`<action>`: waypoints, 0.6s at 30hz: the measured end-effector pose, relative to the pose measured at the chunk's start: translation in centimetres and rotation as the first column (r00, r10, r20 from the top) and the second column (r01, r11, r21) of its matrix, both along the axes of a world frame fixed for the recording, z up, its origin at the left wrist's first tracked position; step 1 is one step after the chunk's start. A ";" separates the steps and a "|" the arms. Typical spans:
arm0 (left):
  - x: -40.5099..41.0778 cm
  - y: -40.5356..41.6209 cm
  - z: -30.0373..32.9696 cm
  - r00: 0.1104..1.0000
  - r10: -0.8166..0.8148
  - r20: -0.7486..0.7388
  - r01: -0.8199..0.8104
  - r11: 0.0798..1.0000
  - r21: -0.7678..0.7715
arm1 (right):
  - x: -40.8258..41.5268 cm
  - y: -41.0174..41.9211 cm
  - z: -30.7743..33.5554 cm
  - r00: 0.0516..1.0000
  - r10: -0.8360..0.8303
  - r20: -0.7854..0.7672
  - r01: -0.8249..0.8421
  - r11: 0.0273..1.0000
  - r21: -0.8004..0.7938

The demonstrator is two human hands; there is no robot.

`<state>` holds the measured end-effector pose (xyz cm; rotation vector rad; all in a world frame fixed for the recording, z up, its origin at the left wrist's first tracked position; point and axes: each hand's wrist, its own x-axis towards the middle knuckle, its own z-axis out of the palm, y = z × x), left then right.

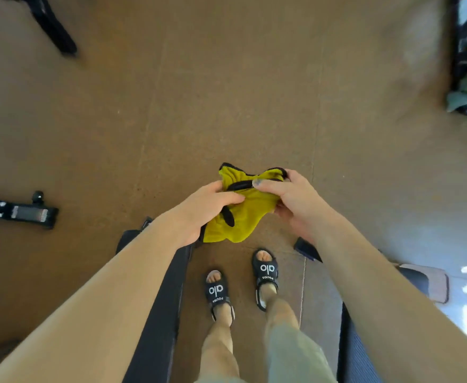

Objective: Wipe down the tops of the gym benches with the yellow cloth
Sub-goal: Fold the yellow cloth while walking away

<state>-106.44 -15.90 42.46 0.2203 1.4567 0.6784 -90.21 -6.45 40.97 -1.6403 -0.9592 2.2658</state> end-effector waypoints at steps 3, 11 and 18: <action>2.7 2.9 2.2 0.983 -0.175 -0.046 0.175 0.985 -0.017 | 4.9 0.8 2.3 0.997 -0.068 -0.030 0.067 0.998 -0.007; 13.6 11.0 5.7 0.833 -0.549 -0.075 0.551 0.835 0.006 | 17.1 2.6 5.7 0.900 -0.430 0.070 0.429 0.903 0.023; 23.8 17.5 7.0 0.656 -0.741 -0.144 0.747 0.664 -0.018 | 27.0 4.9 6.0 0.784 -0.617 0.066 0.619 0.785 -0.010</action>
